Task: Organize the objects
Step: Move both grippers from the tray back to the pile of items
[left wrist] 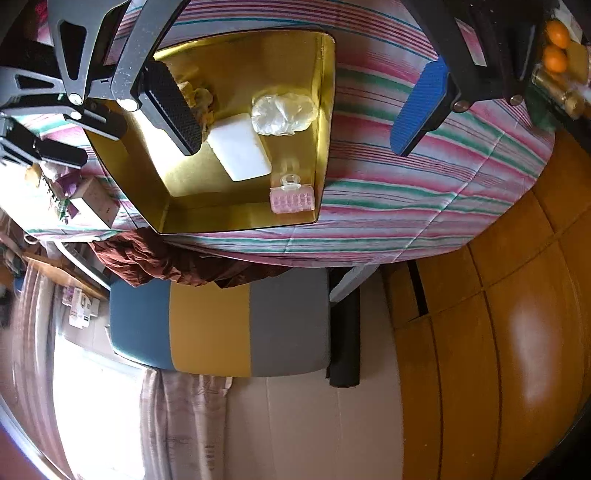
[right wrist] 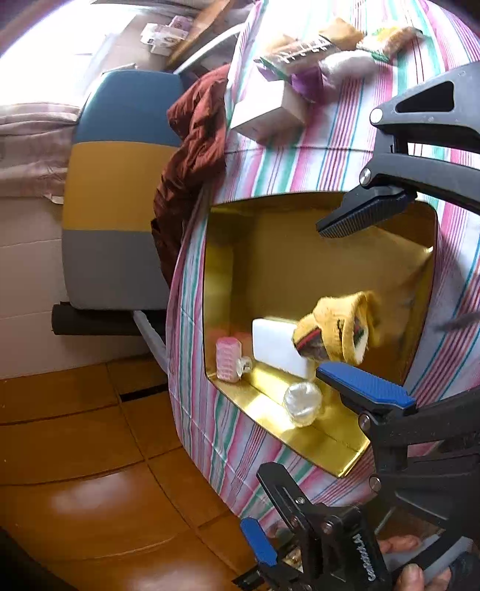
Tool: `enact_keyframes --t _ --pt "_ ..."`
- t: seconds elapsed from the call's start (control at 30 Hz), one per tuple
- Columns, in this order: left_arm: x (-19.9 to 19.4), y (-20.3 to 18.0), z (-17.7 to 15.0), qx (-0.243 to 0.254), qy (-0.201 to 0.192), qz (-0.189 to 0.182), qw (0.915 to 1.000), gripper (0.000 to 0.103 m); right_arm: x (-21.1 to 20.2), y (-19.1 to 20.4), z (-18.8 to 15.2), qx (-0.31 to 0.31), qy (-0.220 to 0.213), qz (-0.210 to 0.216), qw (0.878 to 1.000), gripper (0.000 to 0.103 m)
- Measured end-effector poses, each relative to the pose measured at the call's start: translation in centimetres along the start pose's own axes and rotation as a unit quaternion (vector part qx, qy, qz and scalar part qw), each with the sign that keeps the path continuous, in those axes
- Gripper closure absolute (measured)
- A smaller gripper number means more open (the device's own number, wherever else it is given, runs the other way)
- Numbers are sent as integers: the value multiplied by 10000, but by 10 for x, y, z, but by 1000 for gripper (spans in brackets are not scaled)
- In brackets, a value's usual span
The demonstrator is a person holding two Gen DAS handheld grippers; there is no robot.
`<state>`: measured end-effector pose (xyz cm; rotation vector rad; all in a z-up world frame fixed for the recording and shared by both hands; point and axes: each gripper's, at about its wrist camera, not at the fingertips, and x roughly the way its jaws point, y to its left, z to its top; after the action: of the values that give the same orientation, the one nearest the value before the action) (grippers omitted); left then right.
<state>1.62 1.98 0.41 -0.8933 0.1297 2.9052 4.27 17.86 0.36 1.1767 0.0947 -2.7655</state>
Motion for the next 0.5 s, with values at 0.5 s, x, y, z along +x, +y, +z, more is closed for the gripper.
enact_keyframes --t 0.5 --pt "3 -38 -3 494 100 -190 9986 0 -7 -77 -5 824 177 -401 9956 31"
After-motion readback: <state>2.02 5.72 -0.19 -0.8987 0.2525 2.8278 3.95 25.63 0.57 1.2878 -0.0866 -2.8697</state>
